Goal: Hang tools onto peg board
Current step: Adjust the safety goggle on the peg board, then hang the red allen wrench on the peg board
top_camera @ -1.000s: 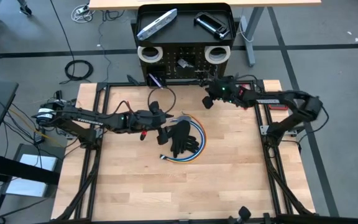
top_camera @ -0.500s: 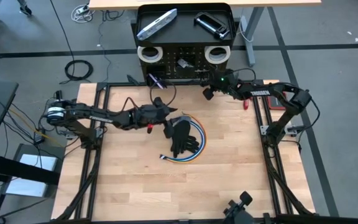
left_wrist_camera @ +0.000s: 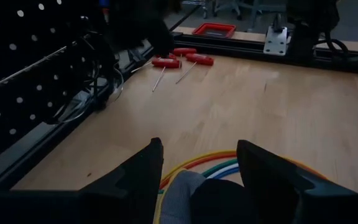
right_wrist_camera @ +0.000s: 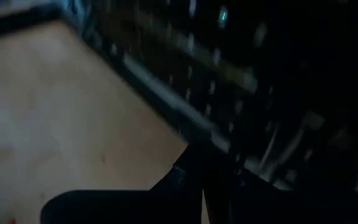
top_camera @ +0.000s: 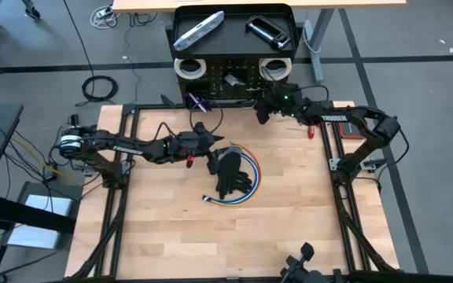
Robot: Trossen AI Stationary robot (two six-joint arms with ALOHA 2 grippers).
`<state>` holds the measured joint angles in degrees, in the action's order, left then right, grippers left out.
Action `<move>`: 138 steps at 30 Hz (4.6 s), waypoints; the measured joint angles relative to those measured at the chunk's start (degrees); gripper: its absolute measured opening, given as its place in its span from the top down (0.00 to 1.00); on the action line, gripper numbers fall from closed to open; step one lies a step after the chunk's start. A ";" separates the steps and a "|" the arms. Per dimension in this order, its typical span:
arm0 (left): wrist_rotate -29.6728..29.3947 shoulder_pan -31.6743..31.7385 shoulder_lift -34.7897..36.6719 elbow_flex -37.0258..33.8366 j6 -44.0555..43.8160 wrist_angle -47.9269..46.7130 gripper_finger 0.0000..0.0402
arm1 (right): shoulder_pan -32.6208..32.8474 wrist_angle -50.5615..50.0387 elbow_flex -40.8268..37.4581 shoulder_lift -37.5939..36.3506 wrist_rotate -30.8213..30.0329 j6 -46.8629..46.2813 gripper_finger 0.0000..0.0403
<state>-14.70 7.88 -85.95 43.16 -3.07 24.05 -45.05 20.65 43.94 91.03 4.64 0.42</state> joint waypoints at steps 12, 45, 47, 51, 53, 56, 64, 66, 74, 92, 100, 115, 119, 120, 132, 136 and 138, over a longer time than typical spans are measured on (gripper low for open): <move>-0.02 0.00 0.02 0.00 1.11 0.13 0.47 | -0.23 10.28 0.13 2.54 -10.84 0.80 0.98; 2.11 0.02 0.02 0.00 2.54 1.60 0.47 | 7.52 -53.60 -0.06 -20.82 -19.17 -22.93 0.89; 3.40 0.00 0.02 0.00 1.61 3.10 0.47 | 5.61 -57.71 -0.88 -20.03 -19.67 -30.18 0.84; 5.27 -0.05 0.04 0.04 -0.38 5.20 0.47 | 1.10 -54.91 -2.43 -17.69 -19.13 -38.40 0.73; 5.87 -0.09 0.04 0.04 -1.69 5.22 0.47 | -1.21 -53.69 -2.38 -16.23 -18.70 -40.44 0.68; 7.28 -0.09 0.04 0.04 -3.38 4.65 0.47 | -4.11 -52.89 -2.38 -13.59 -16.98 -47.77 0.64; 11.61 -0.17 0.04 0.04 -5.11 2.61 0.47 | -7.06 -44.59 -2.40 -5.43 -14.00 -66.27 0.66; 12.48 -0.28 0.04 0.04 -5.11 1.22 0.47 | -7.54 -42.78 -2.38 -3.67 -14.28 -69.61 0.67; 12.79 -0.48 0.07 0.04 -5.11 -0.05 0.47 | -8.27 -44.09 -2.25 -0.60 -14.32 -76.34 0.76; 12.84 -0.48 0.07 0.04 -4.70 0.07 0.47 | -8.55 -47.06 -2.40 -2.06 -18.67 -87.79 0.81; 12.84 -0.48 0.07 0.04 -4.68 0.04 0.47 | -8.55 -47.81 -2.40 -2.06 -20.23 -89.07 0.83; 13.97 -0.48 0.68 0.02 -4.39 -1.54 0.47 | -6.34 -46.16 -4.69 -3.70 -21.67 -75.43 0.98; 10.54 0.19 3.62 0.00 -1.82 -9.66 0.47 | -1.32 -48.21 -2.80 -8.67 -22.08 -68.05 0.99; 8.81 0.42 4.77 0.00 -1.53 -11.78 0.47 | 0.53 -49.24 -2.69 -10.15 -22.93 -66.88 0.99; 1.33 0.75 12.02 -0.52 -1.63 -20.06 0.47 | 14.71 -58.74 -2.69 -16.18 -29.52 -79.23 0.94; 5.72 0.59 11.62 -0.52 -1.69 -17.66 0.47 | 9.80 -55.00 -2.67 -11.28 -29.51 -81.99 0.84; 7.18 0.59 11.54 -0.52 -1.88 -17.83 0.47 | 6.61 -55.64 -2.69 -8.45 -27.18 -85.73 0.79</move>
<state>-7.52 8.47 -74.41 42.63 -4.95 6.23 -38.44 -34.99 41.25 82.58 -22.54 -85.30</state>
